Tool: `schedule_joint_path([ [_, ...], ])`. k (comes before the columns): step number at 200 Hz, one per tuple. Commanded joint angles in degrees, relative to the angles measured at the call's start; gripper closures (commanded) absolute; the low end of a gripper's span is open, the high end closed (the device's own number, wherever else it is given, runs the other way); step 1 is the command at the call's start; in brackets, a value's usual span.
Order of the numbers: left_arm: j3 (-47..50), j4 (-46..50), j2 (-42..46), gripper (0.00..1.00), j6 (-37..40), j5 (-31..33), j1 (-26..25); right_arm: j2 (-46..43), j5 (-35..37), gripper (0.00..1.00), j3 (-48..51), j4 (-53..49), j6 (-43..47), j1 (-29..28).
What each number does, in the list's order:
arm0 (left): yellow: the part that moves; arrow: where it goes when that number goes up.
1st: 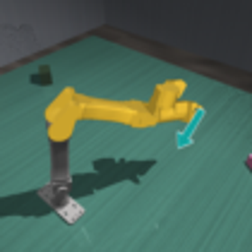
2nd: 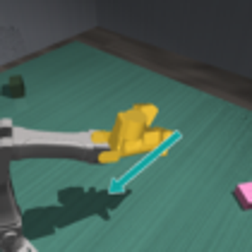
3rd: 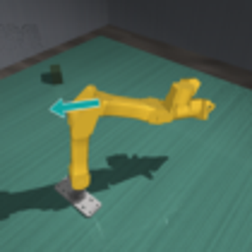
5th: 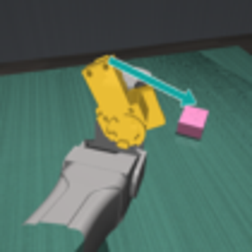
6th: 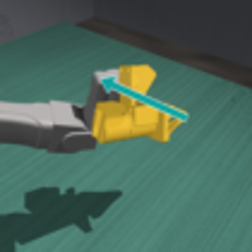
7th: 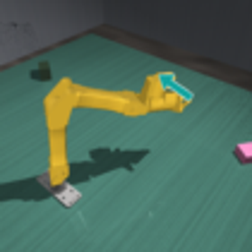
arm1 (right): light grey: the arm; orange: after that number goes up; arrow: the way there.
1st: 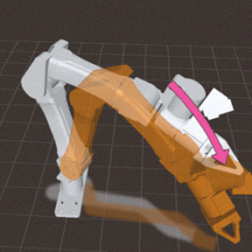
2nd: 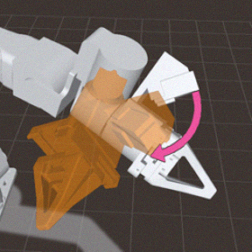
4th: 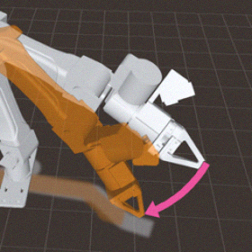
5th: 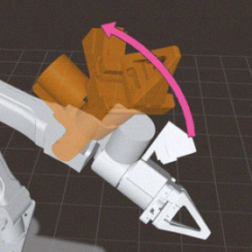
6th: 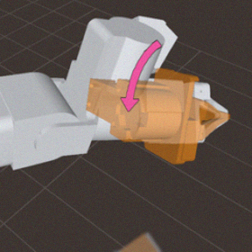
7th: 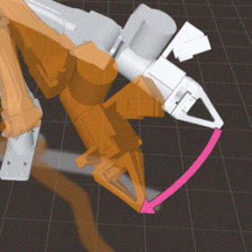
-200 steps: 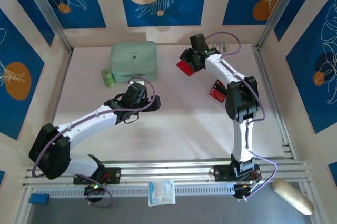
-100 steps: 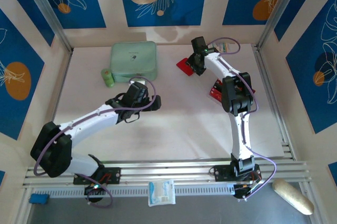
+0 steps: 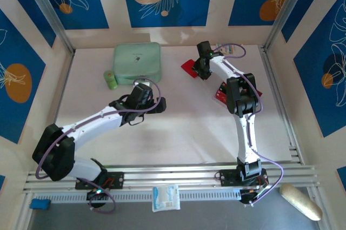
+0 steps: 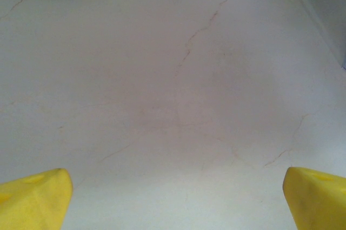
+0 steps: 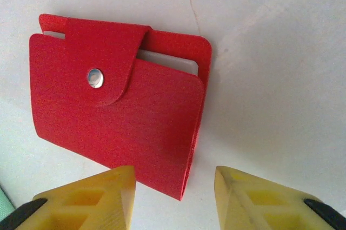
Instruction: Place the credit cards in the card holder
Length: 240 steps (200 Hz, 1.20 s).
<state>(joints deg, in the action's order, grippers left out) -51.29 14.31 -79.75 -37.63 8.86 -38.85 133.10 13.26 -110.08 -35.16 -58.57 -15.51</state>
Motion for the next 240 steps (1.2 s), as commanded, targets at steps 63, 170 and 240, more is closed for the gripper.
schedule_joint_path([
  [63,-1.09,0.24,0.44,0.0,-0.62,-1.02,0.62,3.65,-2.09,0.66,-1.42,0.59,-1.2,0.61],
  [170,-0.96,0.19,0.02,0.0,-0.91,-1.04,0.6,1.0,-4.1,1.0,1.48,3.58,0.46,0.61],
  [240,0.21,-2.74,-2.52,0.0,-5.33,-2.96,0.78,-15.17,-7.72,1.0,18.45,13.82,-0.86,-3.49],
])
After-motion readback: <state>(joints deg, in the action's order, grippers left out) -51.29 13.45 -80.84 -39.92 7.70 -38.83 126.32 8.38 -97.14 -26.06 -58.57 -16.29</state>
